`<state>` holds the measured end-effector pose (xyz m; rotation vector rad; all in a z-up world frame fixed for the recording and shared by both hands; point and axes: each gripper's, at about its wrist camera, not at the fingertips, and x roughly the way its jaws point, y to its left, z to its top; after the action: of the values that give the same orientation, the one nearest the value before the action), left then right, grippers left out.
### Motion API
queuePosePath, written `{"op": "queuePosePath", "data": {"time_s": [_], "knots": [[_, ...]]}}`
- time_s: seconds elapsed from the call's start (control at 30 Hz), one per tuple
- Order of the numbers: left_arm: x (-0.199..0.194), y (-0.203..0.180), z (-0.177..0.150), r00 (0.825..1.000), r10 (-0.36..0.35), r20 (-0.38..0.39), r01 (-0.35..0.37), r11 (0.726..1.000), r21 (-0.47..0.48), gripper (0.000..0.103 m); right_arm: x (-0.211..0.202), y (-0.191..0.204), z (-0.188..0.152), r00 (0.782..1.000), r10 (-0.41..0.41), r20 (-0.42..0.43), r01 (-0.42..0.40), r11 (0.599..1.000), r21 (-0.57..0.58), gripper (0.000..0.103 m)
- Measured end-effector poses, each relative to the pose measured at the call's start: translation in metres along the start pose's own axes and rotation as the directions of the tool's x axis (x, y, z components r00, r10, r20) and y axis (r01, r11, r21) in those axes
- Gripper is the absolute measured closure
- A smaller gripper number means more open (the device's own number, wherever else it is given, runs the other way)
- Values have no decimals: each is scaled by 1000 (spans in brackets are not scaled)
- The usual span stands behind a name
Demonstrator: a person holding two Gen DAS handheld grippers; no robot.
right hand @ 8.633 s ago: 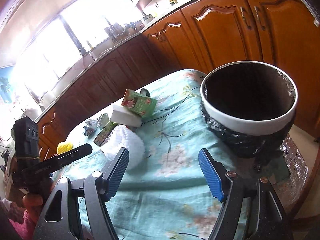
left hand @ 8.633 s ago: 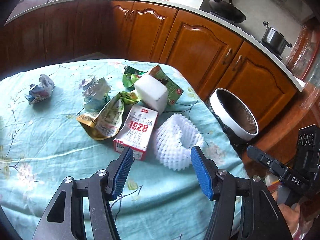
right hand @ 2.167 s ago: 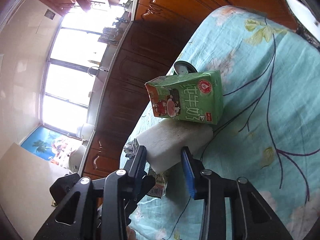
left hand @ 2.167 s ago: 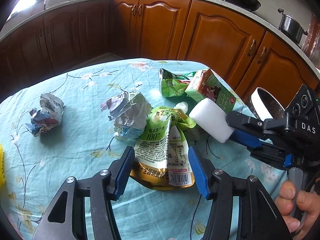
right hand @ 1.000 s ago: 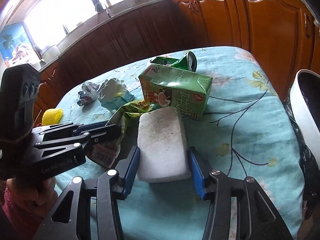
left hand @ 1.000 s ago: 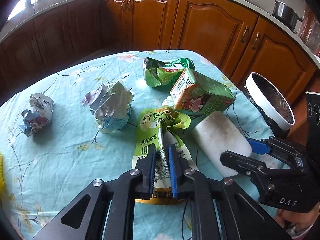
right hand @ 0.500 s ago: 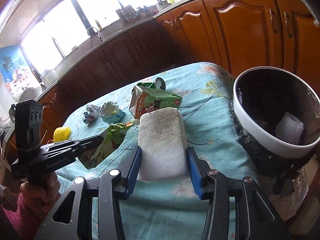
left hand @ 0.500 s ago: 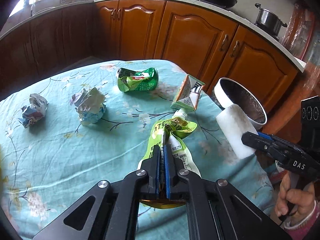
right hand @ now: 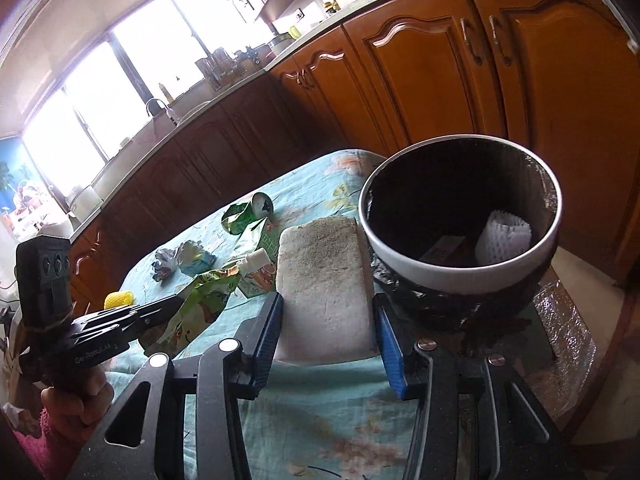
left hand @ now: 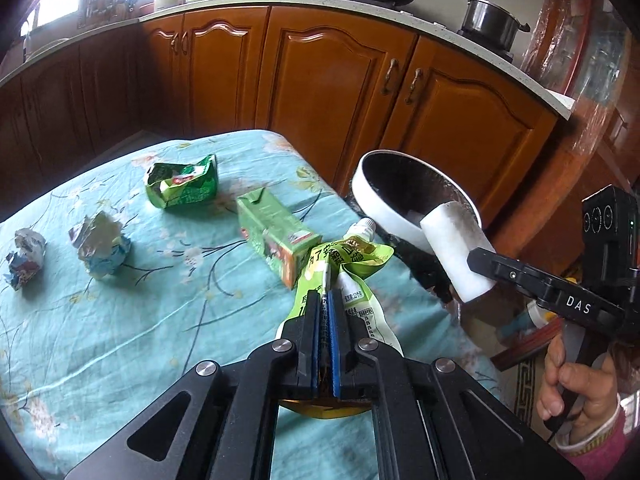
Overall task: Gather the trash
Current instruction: 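Carry the pouch and foam block over the bin and open both tools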
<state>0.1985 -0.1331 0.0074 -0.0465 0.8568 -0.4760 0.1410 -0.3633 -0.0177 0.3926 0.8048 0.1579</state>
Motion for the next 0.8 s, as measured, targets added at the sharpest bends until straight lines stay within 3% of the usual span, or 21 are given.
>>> {"op": "queuePosePath", "data": {"time_s": [0.17,0.8], "knots": [[13,-29,16,999,-40,14,39,997,62,101,-14,-19,9,999,-25,34,24,999,22,57],[107,-77,85,1000,-14,-7,15,991,129,101,3,-77,58,990,-131,48,129,991,35,56]]}}
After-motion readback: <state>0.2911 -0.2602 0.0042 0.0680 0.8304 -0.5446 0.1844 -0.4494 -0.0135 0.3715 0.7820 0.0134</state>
